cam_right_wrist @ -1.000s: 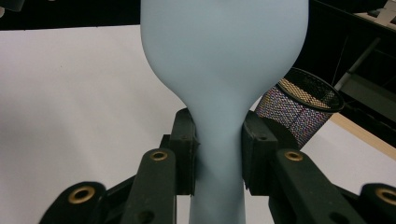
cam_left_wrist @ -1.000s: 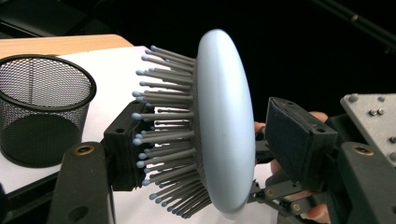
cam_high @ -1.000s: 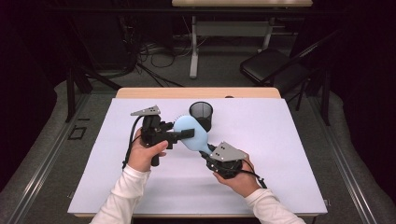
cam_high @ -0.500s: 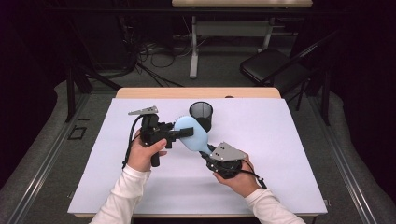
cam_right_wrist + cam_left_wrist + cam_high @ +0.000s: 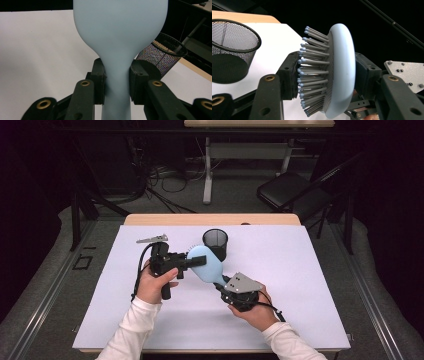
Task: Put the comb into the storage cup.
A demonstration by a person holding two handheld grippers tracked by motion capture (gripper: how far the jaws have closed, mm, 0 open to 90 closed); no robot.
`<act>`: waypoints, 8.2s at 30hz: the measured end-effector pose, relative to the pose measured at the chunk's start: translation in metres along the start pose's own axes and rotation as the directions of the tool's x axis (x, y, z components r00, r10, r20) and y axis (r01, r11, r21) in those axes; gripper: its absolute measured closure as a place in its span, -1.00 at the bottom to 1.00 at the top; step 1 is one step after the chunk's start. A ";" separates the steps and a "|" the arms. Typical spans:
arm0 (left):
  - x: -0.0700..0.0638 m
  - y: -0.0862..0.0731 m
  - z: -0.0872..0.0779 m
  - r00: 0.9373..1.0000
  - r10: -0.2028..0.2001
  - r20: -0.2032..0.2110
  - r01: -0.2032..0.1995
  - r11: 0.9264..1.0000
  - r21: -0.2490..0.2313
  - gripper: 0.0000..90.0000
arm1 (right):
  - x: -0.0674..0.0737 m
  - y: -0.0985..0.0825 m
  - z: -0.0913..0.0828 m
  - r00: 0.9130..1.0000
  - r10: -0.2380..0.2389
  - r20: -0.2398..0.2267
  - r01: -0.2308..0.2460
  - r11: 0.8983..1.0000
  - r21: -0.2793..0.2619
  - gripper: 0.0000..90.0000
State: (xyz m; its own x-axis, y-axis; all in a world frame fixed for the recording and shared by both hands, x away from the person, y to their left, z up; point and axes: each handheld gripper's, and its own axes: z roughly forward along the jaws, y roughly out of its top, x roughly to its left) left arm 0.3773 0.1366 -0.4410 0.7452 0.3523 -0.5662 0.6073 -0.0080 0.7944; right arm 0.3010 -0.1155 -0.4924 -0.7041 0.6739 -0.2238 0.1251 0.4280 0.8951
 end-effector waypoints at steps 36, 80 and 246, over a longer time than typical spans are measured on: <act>-0.002 -0.004 -0.002 0.993 -0.117 -0.032 0.117 0.993 0.006 0.11 | 0.000 -0.003 0.004 0.997 0.048 -0.053 -0.048 0.999 0.014 0.54; 0.007 -0.005 -0.002 0.984 -0.175 -0.042 0.175 0.984 0.010 0.15 | 0.000 -0.002 0.007 0.996 0.068 -0.063 -0.067 0.997 0.025 0.41; 0.030 0.049 -0.010 0.954 -0.167 -0.249 0.167 0.986 -0.024 0.14 | -0.057 0.008 -0.003 0.971 0.232 -0.053 -0.228 0.971 0.076 -1.00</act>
State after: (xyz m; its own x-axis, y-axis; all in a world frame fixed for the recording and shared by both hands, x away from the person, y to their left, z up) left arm 0.4268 0.1557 -0.4166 0.5404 0.5708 -0.6181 0.7165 0.0729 0.6938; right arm 0.3397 -0.1524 -0.4710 -0.6921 0.7217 0.0109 0.3352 0.3079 0.8904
